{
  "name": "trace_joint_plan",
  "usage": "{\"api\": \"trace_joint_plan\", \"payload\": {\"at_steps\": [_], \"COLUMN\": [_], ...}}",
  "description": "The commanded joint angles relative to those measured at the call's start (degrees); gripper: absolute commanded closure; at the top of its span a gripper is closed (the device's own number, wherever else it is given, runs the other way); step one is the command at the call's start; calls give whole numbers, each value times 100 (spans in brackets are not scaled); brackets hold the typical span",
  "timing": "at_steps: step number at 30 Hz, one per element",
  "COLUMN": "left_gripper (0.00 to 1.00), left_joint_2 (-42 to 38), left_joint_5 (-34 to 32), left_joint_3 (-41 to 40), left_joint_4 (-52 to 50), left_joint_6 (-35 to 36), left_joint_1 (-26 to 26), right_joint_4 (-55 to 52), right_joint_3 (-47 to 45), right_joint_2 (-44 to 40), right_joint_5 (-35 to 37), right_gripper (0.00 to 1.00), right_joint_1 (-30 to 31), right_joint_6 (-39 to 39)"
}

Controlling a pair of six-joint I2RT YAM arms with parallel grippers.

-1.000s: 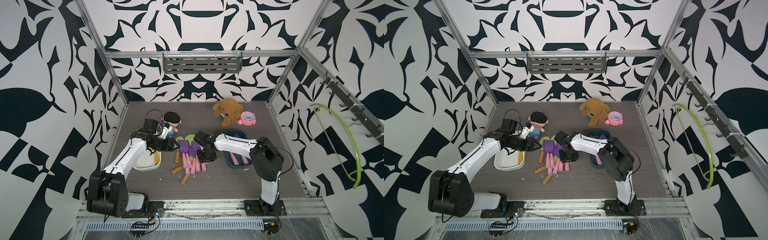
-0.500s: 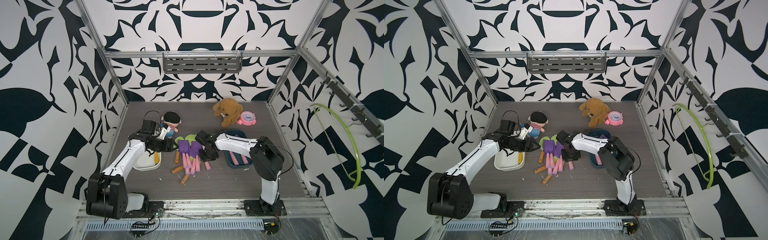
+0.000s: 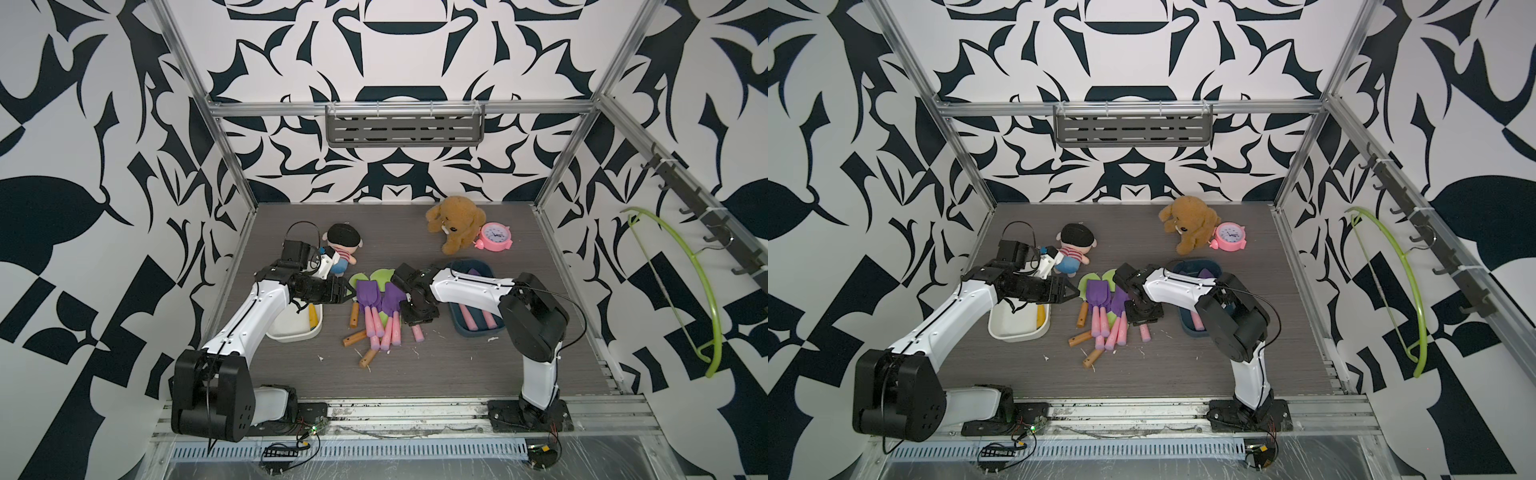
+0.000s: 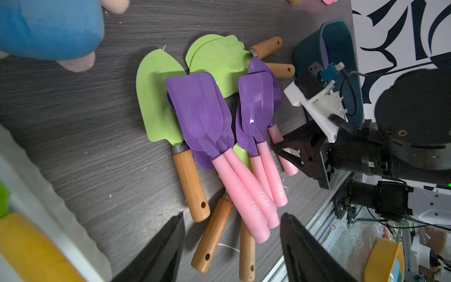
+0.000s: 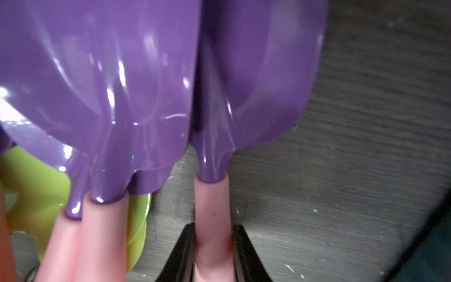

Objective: Sort the small shovels by color and place them into the storage box
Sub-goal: Pick up the shovel from the center of the board.

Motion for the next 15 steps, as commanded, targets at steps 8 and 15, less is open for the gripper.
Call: {"api": "trace_joint_plan", "payload": {"at_steps": [8,15], "left_gripper": [31,31], "left_joint_2": [-166,-350], "left_joint_5": [431,721], "left_joint_3": [-138,-165], "left_joint_4": [80,112], "left_joint_6": [67,136], "left_joint_1": [127,182], "right_joint_4": [-160,-269], "right_joint_3": [-636,-1109], "right_joint_2": [-845,-1610], "right_joint_5": [703,1157], "right_gripper": [86,89], "right_joint_1": [80,176], "right_joint_6": [262,625]}}
